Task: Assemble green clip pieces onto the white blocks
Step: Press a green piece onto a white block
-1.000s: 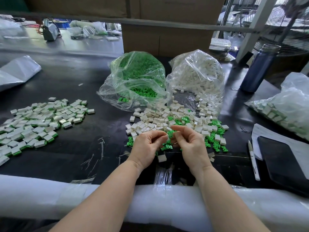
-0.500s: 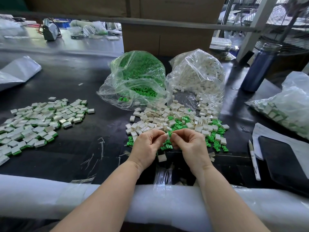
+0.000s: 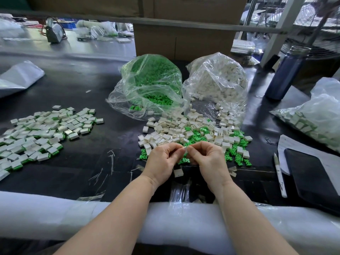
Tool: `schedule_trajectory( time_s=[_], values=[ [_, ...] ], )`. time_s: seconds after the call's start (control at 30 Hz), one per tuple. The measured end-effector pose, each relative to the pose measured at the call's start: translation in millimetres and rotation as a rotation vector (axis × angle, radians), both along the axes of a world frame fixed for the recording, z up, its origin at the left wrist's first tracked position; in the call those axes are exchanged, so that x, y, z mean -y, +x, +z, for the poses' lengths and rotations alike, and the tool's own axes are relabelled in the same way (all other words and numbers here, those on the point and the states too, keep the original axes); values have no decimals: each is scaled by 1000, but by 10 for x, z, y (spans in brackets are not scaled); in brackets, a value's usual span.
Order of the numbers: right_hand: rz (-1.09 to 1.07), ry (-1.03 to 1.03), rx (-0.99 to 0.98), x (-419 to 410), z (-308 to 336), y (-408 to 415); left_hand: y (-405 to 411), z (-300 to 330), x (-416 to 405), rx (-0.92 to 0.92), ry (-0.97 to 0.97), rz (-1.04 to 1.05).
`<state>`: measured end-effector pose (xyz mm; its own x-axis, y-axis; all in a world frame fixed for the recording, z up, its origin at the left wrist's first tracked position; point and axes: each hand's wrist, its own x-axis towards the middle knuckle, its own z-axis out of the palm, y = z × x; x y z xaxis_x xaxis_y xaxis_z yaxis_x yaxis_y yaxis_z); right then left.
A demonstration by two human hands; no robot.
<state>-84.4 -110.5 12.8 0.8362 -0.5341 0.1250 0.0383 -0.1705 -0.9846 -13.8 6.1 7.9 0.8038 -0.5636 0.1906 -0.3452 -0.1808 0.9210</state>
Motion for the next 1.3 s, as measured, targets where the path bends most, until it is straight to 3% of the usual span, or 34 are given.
schedule_trajectory(
  time_s=[0.1,0.4,0.63,0.83,1.3],
  values=[
    [-24,21,51,5,17,-11,-20,7,5,-39,-51,-12],
    [48,-220,103,-13,26,-34,-22,0,-14,-25,-43,20],
    [75,-116,42,-7,1,-4,-10,26,-19,-99,-106,-16],
    [189,-41,8,-20,18,2,-16,45,-15,-43,-96,-53],
    [202,98,-11,30,27,-21,-29,68,-27,21,-16,-111]
  ],
)
